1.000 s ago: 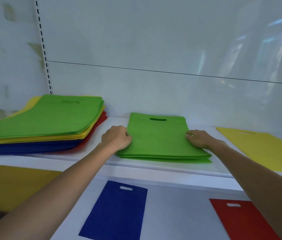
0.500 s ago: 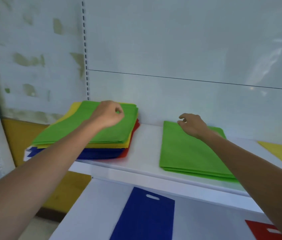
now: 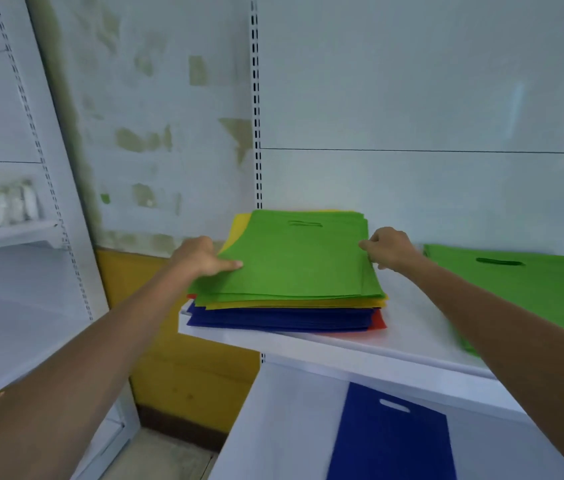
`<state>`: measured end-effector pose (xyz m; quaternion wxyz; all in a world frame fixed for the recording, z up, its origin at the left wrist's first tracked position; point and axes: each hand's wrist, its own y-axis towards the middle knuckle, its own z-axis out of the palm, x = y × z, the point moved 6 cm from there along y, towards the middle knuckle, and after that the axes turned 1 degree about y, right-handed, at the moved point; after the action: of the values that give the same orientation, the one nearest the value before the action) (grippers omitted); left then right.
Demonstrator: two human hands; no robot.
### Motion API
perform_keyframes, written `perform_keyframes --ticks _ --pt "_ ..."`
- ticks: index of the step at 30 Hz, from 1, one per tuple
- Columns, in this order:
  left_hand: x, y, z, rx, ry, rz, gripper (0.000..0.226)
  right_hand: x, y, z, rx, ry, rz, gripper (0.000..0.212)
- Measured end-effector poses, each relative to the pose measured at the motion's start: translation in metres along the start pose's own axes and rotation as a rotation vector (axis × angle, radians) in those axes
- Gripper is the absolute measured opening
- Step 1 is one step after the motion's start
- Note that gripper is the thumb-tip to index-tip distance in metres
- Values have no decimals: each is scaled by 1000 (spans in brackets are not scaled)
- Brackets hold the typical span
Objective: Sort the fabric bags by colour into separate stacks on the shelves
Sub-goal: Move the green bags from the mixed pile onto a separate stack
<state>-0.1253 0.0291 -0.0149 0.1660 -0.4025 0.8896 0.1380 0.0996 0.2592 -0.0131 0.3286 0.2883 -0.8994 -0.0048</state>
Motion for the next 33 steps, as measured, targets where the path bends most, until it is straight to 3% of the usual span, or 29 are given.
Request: perform_keyframes --ticks 2,6,11,14,16,19,23,27,33 --pt "4 6 0 3 -13 22 66 5 1 8 4 -27 25 42" --pt "-1 11 -6 -133 -163 133 30 3 4 15 3 -66 106 43" --pt "-2 17 1 -82 -282 145 41 -22 10 18 -17 257 267 26" --pt "-10 15 3 -51 -284 224 34 -30 9 15 -29 365 325 16" --pt "-19 11 3 -39 -255 285 25 -29 7 2 -142 264 293 9" --pt "-40 8 4 -51 -249 369 18 -23 -3 -24 -330 39 185 24" --pt "-83 -4 12 -45 -197 437 24 -31 -17 -66 -460 16 51 39" --pt "-140 -24 19 -46 -176 530 34 -55 -34 -118 -526 -63 -34 32" --pt "-227 -58 39 -83 -198 607 33 -117 -60 -183 -459 -184 11 31"
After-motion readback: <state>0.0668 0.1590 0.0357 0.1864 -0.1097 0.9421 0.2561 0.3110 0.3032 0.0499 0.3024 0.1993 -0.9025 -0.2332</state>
